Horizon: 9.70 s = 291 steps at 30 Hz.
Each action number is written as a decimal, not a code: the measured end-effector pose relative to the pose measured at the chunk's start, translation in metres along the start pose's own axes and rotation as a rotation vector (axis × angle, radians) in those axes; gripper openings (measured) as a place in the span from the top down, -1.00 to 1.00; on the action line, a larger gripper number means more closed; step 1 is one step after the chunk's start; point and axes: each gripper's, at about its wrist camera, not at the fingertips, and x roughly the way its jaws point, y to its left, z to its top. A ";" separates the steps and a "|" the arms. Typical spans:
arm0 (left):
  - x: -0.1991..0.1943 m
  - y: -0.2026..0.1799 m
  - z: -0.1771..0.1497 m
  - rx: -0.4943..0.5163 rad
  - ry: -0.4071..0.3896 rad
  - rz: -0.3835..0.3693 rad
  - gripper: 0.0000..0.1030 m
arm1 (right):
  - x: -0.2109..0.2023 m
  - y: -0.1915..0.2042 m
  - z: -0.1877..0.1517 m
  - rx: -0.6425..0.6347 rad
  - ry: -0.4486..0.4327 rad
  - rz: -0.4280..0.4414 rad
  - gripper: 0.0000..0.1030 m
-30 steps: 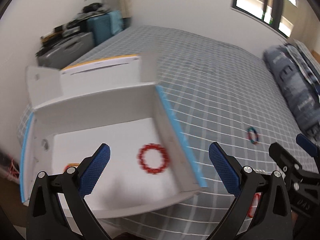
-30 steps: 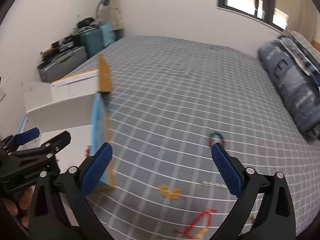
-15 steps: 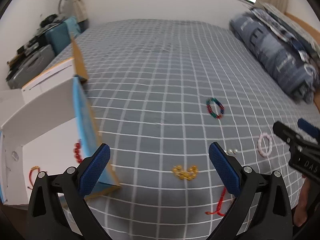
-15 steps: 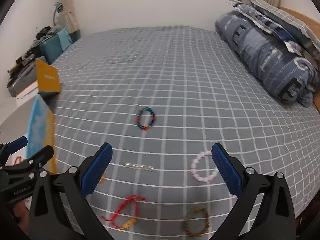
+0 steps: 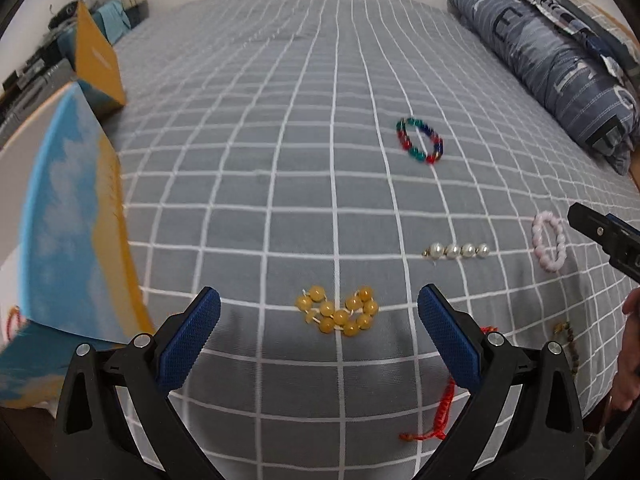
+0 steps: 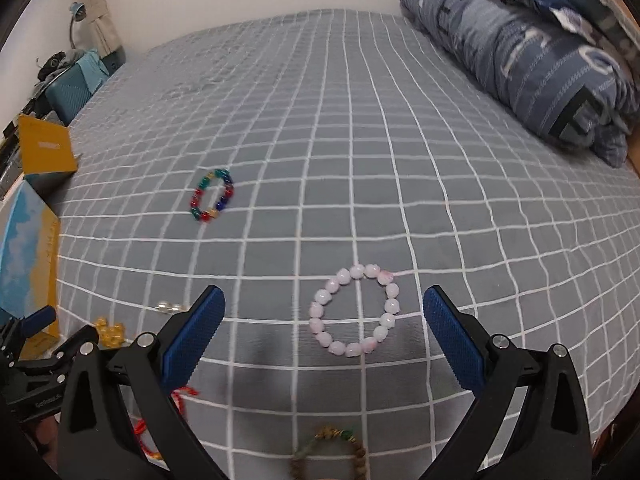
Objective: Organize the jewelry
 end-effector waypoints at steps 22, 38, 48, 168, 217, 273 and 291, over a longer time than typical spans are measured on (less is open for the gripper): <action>0.046 -0.002 -0.003 0.012 0.076 -0.024 -0.88 | 0.069 -0.020 -0.015 0.032 0.111 0.011 -0.85; 0.037 -0.001 -0.002 0.026 0.096 -0.005 0.64 | 0.065 -0.024 -0.013 0.045 0.140 -0.053 0.50; 0.031 -0.002 -0.003 0.040 0.067 -0.015 0.81 | 0.064 -0.021 -0.011 0.031 0.119 -0.065 0.62; -0.088 0.377 -0.048 -0.479 0.099 0.312 0.78 | -0.026 0.488 -0.031 -0.556 0.136 0.278 0.62; -0.196 0.252 -0.025 -0.340 -0.205 0.260 -0.89 | -0.140 0.310 -0.003 -0.447 -0.145 0.285 -0.85; 0.078 -0.114 0.045 0.064 0.076 -0.024 -0.87 | 0.000 -0.007 -0.110 -0.084 0.148 0.133 -0.85; 0.063 -0.090 0.030 0.025 0.103 -0.020 0.17 | -0.005 -0.005 -0.110 -0.080 0.154 0.071 0.00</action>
